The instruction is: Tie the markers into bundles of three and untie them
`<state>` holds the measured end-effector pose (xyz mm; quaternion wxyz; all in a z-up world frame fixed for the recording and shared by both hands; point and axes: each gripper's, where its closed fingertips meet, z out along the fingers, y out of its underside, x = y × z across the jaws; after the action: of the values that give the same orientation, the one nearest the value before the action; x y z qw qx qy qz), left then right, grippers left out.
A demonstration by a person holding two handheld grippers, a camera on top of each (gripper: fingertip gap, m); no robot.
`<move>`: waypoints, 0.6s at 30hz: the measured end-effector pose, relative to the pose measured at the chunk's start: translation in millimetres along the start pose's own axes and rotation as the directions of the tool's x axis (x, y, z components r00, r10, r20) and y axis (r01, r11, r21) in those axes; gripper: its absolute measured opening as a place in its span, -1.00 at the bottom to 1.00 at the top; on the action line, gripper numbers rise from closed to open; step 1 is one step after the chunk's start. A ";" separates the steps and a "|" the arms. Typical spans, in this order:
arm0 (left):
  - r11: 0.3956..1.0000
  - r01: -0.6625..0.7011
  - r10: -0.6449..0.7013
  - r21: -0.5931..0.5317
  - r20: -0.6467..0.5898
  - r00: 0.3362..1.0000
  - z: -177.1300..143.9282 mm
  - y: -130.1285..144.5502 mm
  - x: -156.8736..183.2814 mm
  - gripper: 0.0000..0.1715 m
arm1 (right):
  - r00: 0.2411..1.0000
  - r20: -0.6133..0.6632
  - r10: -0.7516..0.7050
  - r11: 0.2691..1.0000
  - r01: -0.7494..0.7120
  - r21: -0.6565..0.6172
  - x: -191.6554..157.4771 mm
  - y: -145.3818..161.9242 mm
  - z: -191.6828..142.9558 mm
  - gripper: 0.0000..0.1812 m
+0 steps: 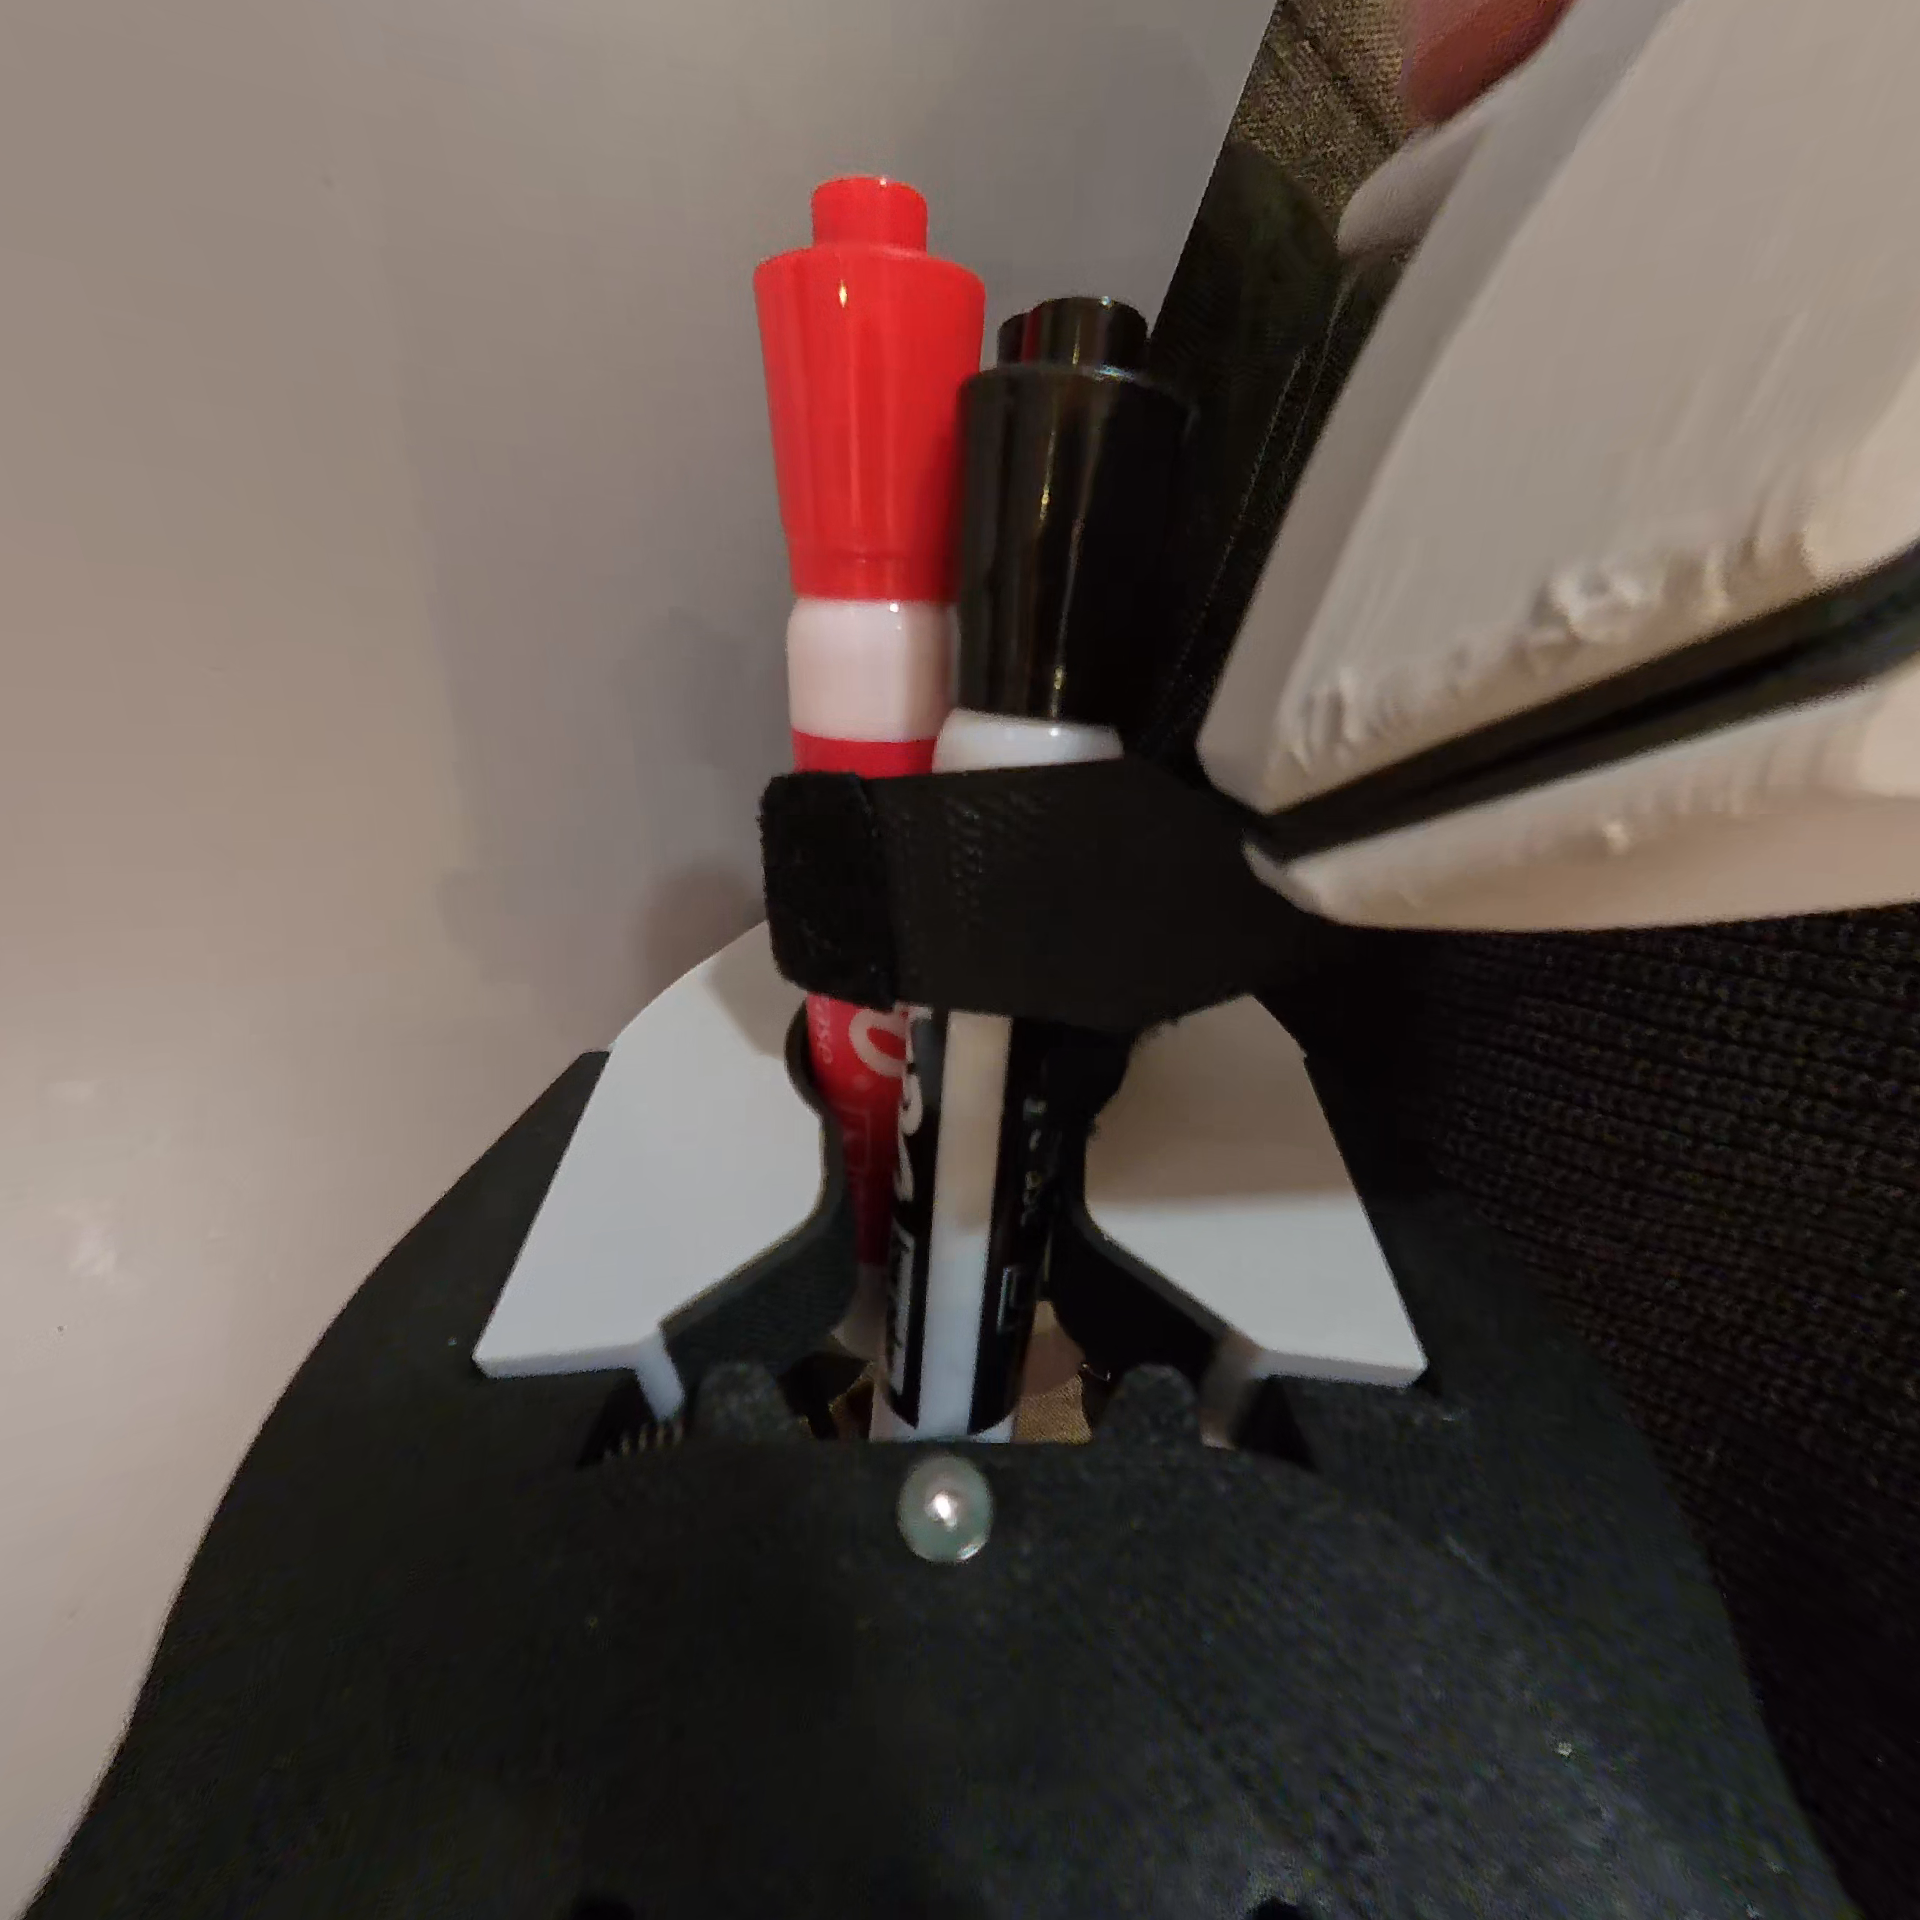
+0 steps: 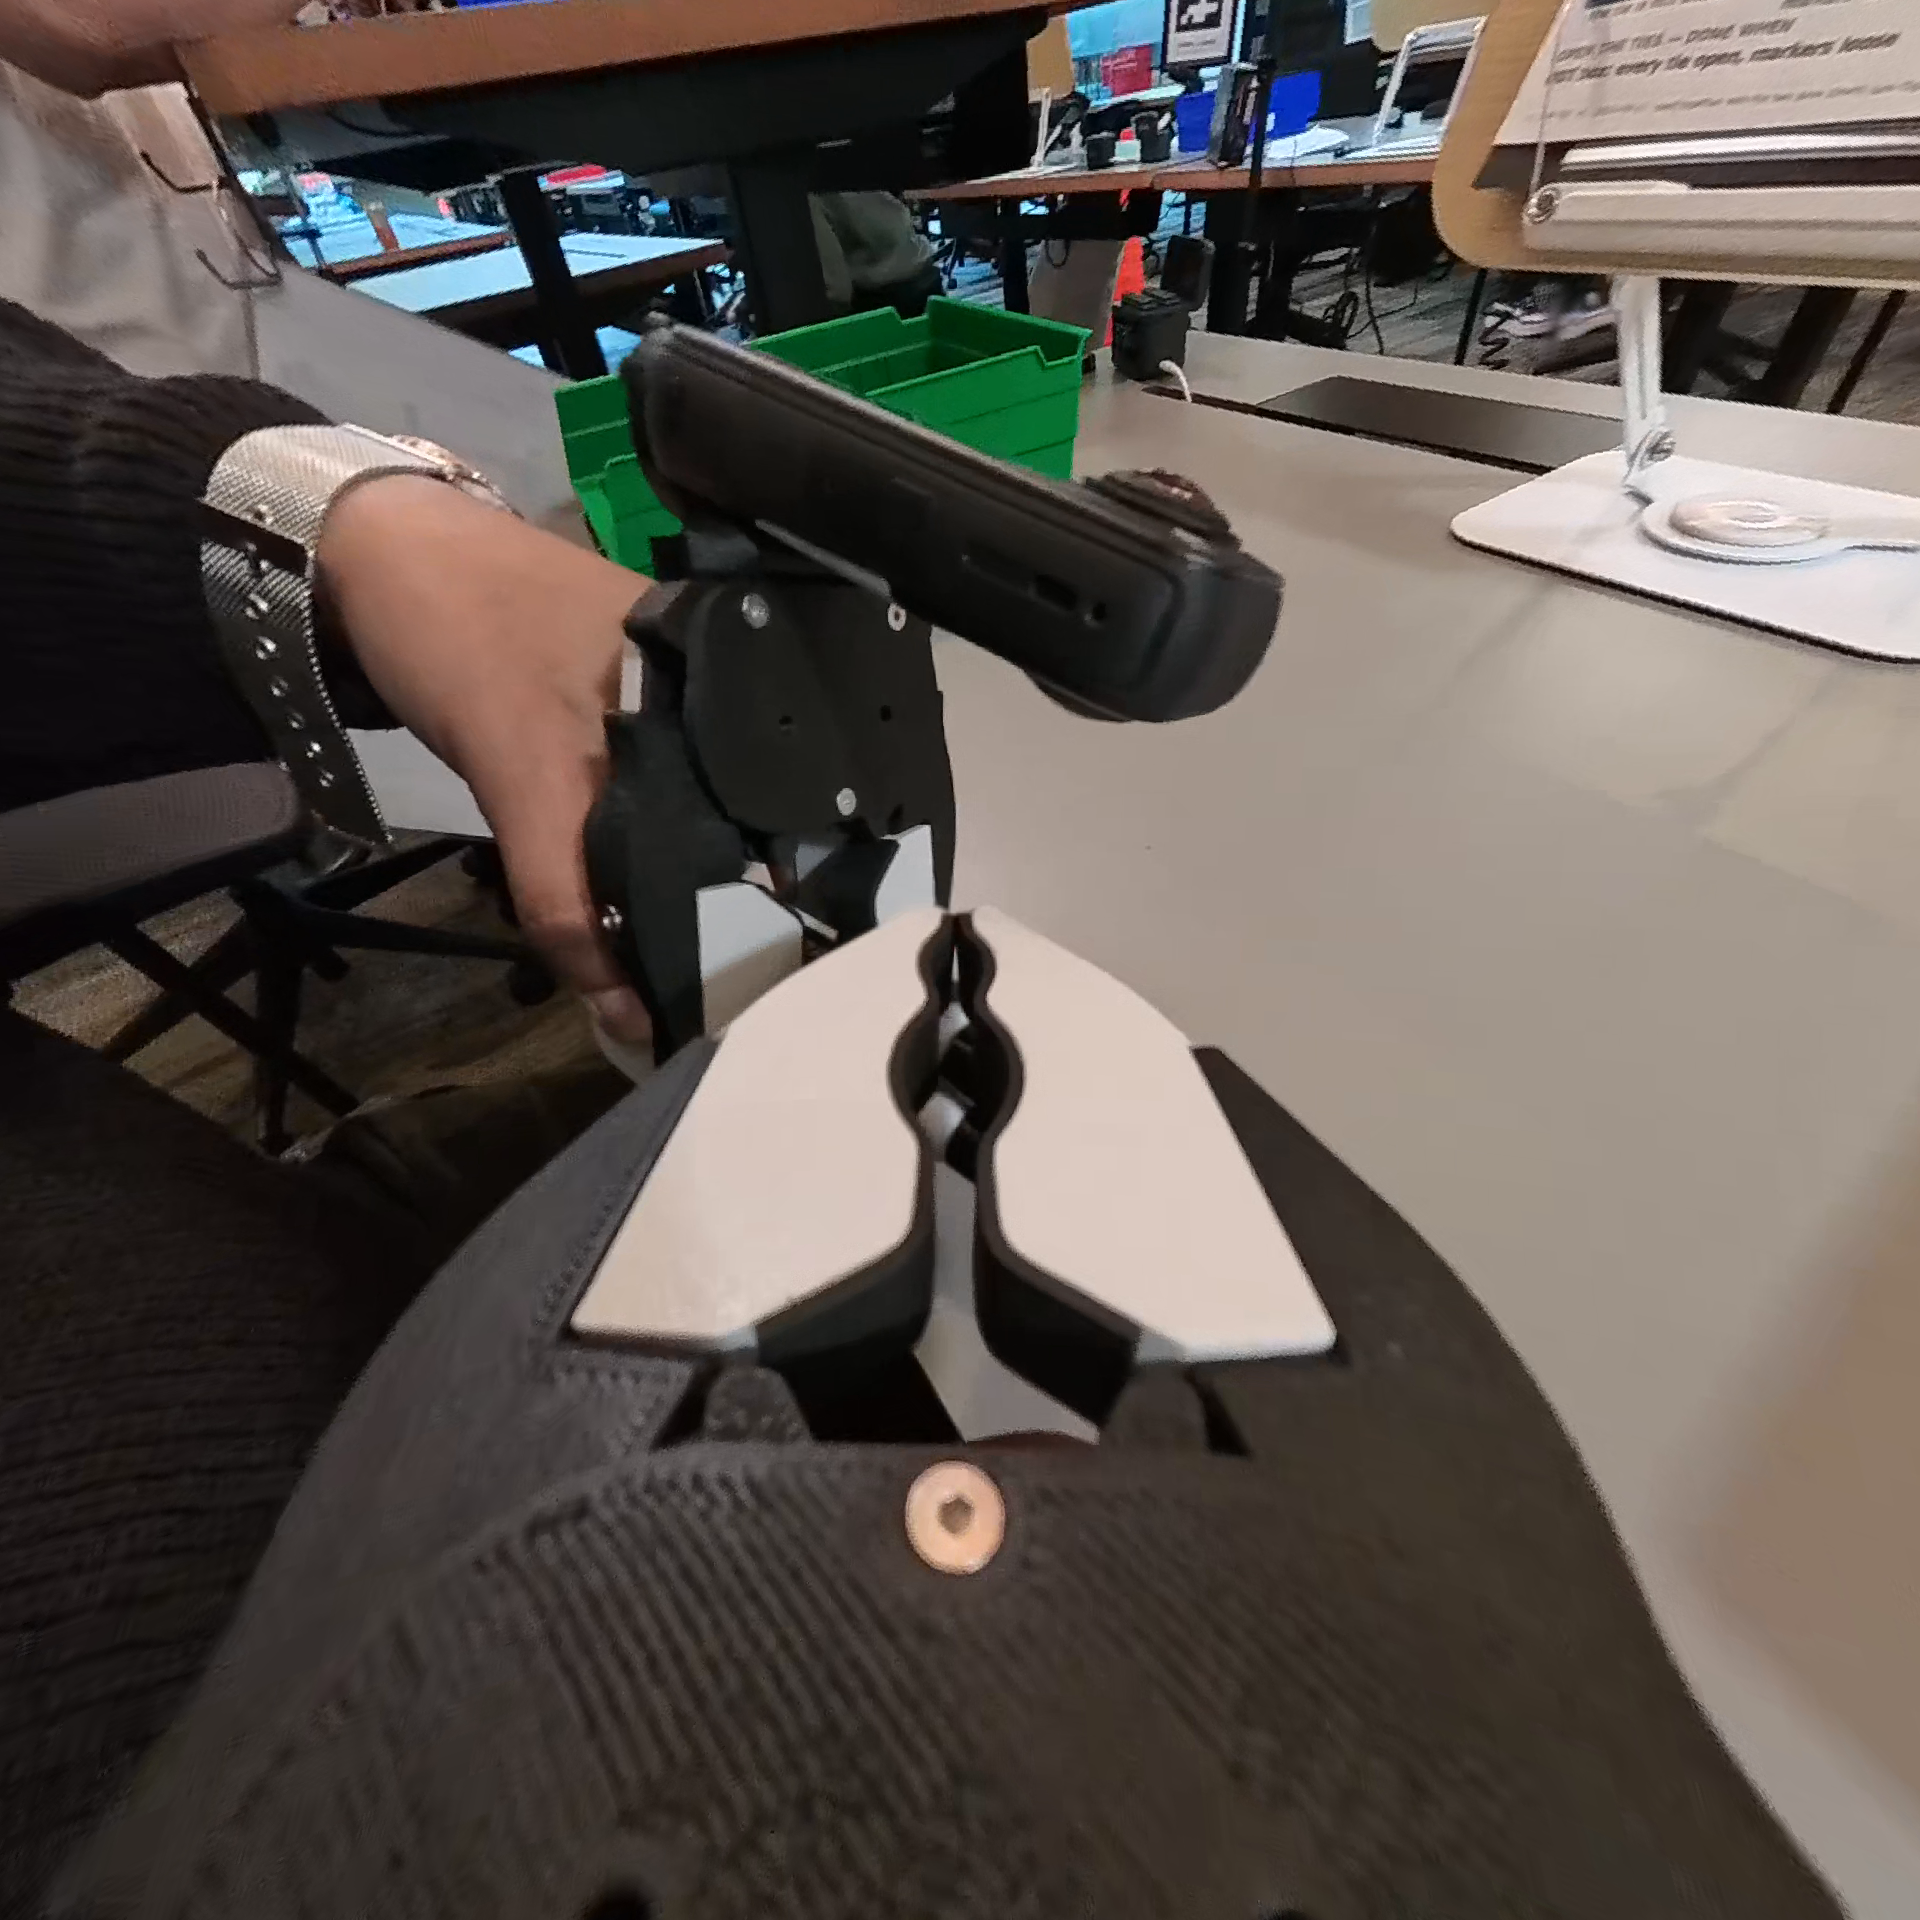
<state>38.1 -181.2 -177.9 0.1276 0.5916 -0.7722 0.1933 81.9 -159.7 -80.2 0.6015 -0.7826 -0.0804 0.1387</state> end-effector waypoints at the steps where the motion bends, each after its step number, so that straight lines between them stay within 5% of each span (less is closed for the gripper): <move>1: 1.000 0.001 -0.001 0.000 -0.001 1.000 0.0 -0.1 0.0 -0.49 | 1.000 0.006 -0.006 1.000 0.006 -0.002 -1.6 0.4 -0.1 -1.00; 18: 0.999 0.043 -0.040 0.032 -0.084 0.996 0.4 -0.9 5.6 -0.49 | 0.979 0.017 -0.203 0.976 0.204 -0.080 -15.6 15.1 4.0 -1.00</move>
<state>37.5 -186.5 -175.7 0.1537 0.6009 -0.7505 0.2280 65.2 -164.5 -93.9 0.5798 -0.7935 -0.1684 0.0764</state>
